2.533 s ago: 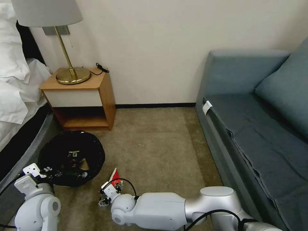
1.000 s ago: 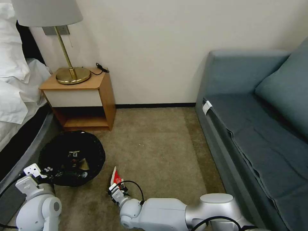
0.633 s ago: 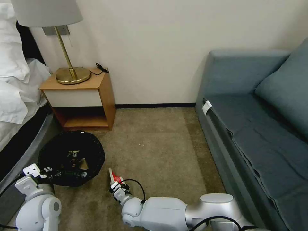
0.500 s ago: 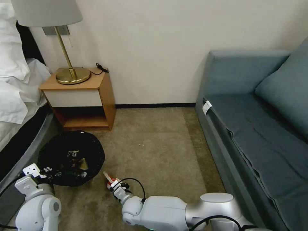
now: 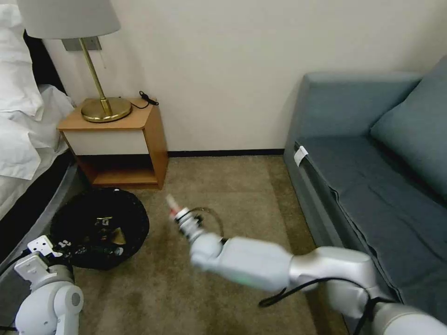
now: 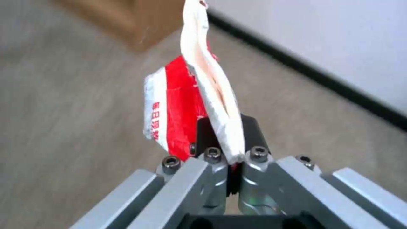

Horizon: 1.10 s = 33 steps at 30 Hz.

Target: Pick up the trash bin, then pick up the garbage on the floor and place it into the trash bin.

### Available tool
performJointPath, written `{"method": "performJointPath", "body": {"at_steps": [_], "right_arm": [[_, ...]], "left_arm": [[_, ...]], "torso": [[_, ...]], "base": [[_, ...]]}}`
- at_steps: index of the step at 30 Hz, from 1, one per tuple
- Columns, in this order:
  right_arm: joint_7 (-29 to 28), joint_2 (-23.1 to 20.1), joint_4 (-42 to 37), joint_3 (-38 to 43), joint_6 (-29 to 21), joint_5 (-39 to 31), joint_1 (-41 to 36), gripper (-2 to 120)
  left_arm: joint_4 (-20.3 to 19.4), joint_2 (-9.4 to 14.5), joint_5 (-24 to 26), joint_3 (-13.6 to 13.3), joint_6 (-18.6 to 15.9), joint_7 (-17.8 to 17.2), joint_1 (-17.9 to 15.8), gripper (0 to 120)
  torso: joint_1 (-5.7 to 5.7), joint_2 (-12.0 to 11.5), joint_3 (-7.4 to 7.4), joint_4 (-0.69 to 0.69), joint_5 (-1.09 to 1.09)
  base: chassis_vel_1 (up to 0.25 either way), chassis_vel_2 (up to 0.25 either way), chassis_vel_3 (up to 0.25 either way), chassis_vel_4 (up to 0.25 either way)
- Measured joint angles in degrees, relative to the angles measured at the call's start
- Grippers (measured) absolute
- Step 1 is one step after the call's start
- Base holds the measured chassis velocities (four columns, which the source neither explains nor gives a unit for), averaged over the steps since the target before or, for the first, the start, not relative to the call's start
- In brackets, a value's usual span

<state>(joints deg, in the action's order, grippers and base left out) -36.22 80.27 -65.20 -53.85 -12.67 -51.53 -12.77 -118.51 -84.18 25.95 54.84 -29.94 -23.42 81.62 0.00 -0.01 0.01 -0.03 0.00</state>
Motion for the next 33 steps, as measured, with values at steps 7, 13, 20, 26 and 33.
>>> {"method": "performJointPath", "body": {"at_steps": [7,13,20,26,33], "right_arm": [[-0.24,-0.32,-8.01,6.71,0.82,-2.51,1.68,0],[-3.03,2.95,-18.83,9.21,0.35,-7.65,2.35,0],[-3.61,5.24,-26.15,2.9,-0.33,-12.98,0.62,0],[-3.42,6.23,-26.08,-1.92,-0.34,-12.43,-0.72,0],[-3.02,7.46,-24.96,-4.05,-0.5,-10.24,-1.8,7]], "left_arm": [[0.47,0.17,0.06,-0.1,0.0,0.0,0.06,2],[0.76,0.19,0.03,-0.26,0.0,-0.01,0.02,2],[0.8,0.08,0.02,-0.32,0.0,-0.06,-0.24,2],[0.97,-0.4,-0.16,-0.76,-0.02,-0.1,-0.78,2],[1.02,-0.69,-0.35,-1.06,-0.15,-0.18,-0.97,2]], "torso": [[0.0,0.0,0.0,0.03,0.0],[0.0,0.0,0.0,0.04,-0.01],[0.0,0.01,-0.01,0.04,-0.01],[0.0,0.01,-0.01,0.02,-0.02],[0.0,0.0,-0.01,0.03,-0.02]], "base": [[0.0,0.0,0.0,0.0],[0.0,0.0,0.0,0.0],[0.0,0.0,0.0,0.0],[0.0,0.0,0.0,0.0],[0.0,0.0,0.0,0.0]]}}
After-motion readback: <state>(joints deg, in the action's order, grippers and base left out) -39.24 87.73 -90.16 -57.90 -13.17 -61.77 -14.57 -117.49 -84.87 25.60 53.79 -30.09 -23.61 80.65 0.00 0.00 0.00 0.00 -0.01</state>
